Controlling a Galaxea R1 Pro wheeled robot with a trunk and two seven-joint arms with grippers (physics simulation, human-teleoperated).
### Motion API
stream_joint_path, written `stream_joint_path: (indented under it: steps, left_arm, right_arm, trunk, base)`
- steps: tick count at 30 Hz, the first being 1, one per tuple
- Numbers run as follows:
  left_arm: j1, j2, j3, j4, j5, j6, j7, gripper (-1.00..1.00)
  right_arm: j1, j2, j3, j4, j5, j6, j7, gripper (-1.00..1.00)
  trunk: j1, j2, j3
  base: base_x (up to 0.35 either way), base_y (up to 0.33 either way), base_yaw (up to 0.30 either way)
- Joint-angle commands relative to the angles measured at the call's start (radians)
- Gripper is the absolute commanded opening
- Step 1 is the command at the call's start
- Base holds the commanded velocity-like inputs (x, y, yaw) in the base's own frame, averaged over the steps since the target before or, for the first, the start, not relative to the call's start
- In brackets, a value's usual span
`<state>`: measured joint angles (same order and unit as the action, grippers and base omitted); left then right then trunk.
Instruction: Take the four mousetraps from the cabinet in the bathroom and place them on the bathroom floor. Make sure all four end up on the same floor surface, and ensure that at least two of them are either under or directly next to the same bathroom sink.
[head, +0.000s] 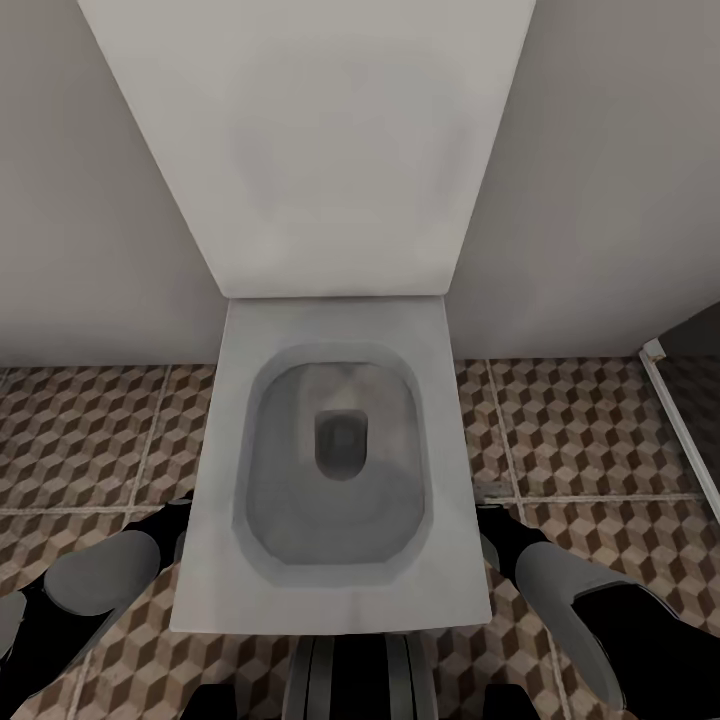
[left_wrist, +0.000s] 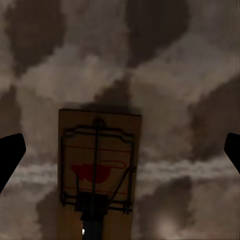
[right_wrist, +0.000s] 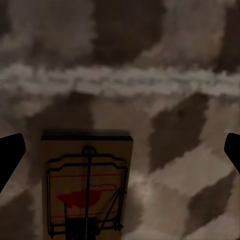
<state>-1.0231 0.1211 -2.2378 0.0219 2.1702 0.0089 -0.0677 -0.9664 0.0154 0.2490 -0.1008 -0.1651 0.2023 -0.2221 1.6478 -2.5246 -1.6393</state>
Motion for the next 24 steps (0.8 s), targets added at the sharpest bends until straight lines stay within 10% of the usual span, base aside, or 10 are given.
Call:
stream_joint_path:
  steps: [1, 24]
  left_arm:
    - [0.000, 0.000, -0.008, 0.001, 0.010, -0.001, -0.004, 1.00]
    - [0.000, 0.002, -0.007, 0.001, 0.010, -0.007, -0.004, 1.00]
  right_arm:
    - [0.000, 0.000, 0.009, -0.002, -0.010, 0.006, -0.005, 1.00]
    - [0.000, 0.000, 0.009, -0.002, -0.010, 0.000, -0.005, 1.00]
  trunk:
    - [0.000, 0.000, 0.000]
    - [0.000, 0.000, 0.000]
  base:
    - [0.000, 0.000, 0.000]
    - [-0.117, 0.000, 0.000]
